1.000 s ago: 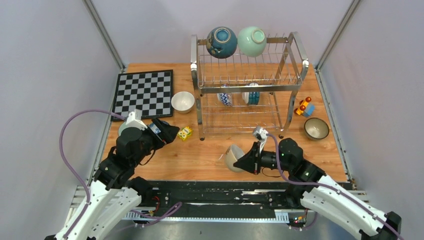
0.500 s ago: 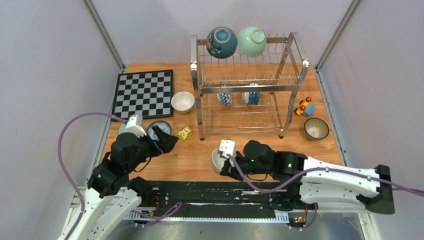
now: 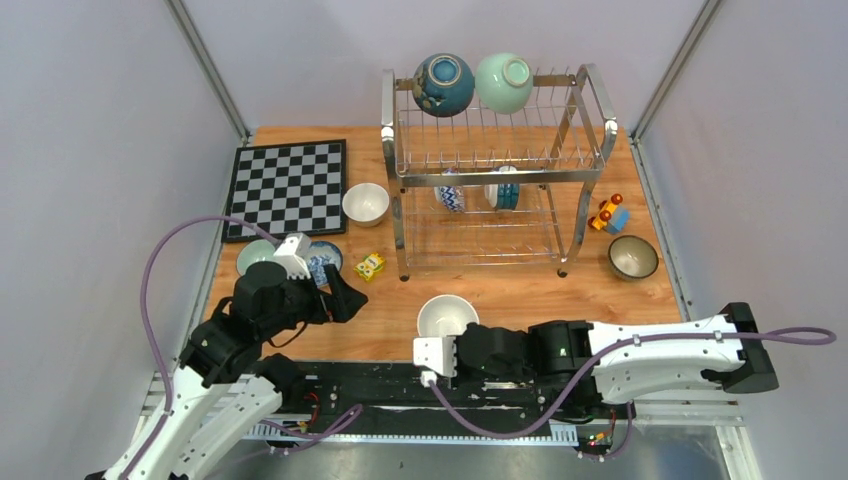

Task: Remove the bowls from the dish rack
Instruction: Place the bowl with the bowl.

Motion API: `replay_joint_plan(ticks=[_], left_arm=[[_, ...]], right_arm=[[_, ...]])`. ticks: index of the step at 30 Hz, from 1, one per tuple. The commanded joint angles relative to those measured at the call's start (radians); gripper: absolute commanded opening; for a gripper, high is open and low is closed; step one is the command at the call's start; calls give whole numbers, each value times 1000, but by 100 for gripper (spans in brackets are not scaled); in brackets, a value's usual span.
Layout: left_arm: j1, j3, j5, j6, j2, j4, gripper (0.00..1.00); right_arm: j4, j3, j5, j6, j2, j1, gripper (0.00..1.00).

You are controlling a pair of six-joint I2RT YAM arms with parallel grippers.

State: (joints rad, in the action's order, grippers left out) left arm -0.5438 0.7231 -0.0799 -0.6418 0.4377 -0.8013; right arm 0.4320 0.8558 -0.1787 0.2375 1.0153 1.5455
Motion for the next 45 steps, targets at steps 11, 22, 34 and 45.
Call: replay_joint_plan(ticks=[11,22,34,45], left_arm=[[-457,44,375,-26,191,39,100],[-539,59,361,-34,246,192,100],[-686,104,404,-24,417,253,100],[-719,158,452,30,511,191,84]], right_arm=[[23,22,-170,257,27,122,0],[120,39,-92,300,25,133,0],[115,43,-70,312,53,139,0],[116,51,-35,324,64,138,0]])
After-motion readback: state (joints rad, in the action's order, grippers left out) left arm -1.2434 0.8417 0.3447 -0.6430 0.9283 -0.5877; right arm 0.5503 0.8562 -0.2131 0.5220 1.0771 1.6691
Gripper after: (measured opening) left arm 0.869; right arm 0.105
